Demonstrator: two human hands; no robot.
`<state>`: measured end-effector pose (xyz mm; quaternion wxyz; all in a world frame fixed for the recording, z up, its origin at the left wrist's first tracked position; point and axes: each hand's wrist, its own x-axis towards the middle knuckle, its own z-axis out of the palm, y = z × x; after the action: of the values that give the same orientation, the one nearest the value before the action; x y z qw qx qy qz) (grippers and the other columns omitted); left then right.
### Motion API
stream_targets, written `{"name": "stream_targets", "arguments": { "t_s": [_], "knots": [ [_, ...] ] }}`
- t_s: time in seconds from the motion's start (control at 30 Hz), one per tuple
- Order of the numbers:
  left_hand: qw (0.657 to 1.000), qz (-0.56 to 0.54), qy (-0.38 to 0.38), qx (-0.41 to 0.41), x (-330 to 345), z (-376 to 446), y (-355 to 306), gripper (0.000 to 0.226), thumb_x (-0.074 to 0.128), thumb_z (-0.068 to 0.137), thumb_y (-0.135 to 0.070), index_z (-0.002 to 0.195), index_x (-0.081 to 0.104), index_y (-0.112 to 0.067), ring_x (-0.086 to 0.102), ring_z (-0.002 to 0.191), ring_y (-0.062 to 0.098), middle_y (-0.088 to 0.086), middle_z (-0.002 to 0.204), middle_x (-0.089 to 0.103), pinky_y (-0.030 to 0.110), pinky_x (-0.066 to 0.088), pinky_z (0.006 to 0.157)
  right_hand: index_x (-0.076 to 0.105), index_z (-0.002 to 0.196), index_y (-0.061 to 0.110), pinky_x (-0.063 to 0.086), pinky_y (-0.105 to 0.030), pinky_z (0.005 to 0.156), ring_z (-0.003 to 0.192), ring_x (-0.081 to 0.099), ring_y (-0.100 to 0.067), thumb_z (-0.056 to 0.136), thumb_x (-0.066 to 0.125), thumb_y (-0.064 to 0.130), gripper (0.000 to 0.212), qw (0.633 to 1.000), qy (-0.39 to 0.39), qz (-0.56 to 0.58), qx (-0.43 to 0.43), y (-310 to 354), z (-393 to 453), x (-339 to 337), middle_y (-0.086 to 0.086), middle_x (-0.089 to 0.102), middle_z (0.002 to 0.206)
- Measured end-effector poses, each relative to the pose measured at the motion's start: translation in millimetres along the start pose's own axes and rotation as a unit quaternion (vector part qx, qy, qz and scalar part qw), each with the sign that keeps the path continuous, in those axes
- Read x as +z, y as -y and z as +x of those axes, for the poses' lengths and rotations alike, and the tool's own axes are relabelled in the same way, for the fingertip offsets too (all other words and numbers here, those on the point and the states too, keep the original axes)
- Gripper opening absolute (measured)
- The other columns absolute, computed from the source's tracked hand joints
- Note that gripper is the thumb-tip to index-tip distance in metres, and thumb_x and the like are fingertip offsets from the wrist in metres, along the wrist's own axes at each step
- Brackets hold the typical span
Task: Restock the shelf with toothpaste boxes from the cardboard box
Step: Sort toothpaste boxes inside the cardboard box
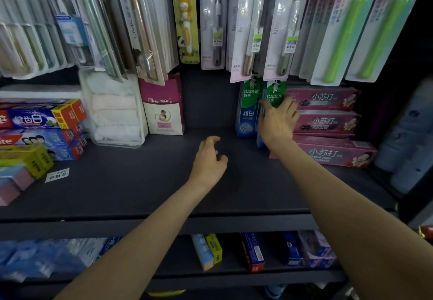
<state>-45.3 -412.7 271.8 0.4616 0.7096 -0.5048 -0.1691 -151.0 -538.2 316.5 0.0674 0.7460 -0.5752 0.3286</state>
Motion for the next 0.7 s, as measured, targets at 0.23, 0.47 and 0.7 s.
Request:
{"name": "stream_targets", "arguments": {
  "t_s": [0.23,0.47,0.7],
  "knots": [
    [1.000,0.002,0.005,0.002,8.8,0.7,-0.5,0.043,0.049,0.090,-0.004,0.132,0.040,-0.012,0.048,0.119,0.016,0.006,0.135,0.038,0.023,0.042,0.091,0.040,0.139,0.028,0.020,-0.052,0.108,0.136,0.016,-0.042,0.092,0.048,0.014,0.050,0.998,0.060,0.014,-0.026,-13.0,-15.6,4.8,-0.025,0.015,0.149],
    [1.000,0.013,0.014,0.015,20.2,2.5,-11.4,0.043,0.049,0.090,-0.005,0.132,0.040,-0.013,0.048,0.119,0.017,0.006,0.135,0.039,0.025,0.043,0.093,0.038,0.141,0.028,0.017,-0.052,0.111,0.139,0.011,-0.040,0.092,0.048,0.017,0.051,0.996,0.074,0.028,-0.046,-19.4,-24.8,3.8,-0.023,0.005,0.153],
    [1.000,0.009,0.016,0.021,26.0,0.3,-13.5,0.042,0.048,0.091,-0.006,0.131,0.040,-0.014,0.047,0.120,0.014,0.005,0.135,0.038,0.022,0.042,0.092,0.039,0.140,0.028,0.022,-0.052,0.109,0.137,0.015,-0.041,0.091,0.047,0.013,0.052,0.995,0.077,0.045,-0.040,-22.3,-30.2,-3.9,-0.024,0.008,0.153]
  ]
}}
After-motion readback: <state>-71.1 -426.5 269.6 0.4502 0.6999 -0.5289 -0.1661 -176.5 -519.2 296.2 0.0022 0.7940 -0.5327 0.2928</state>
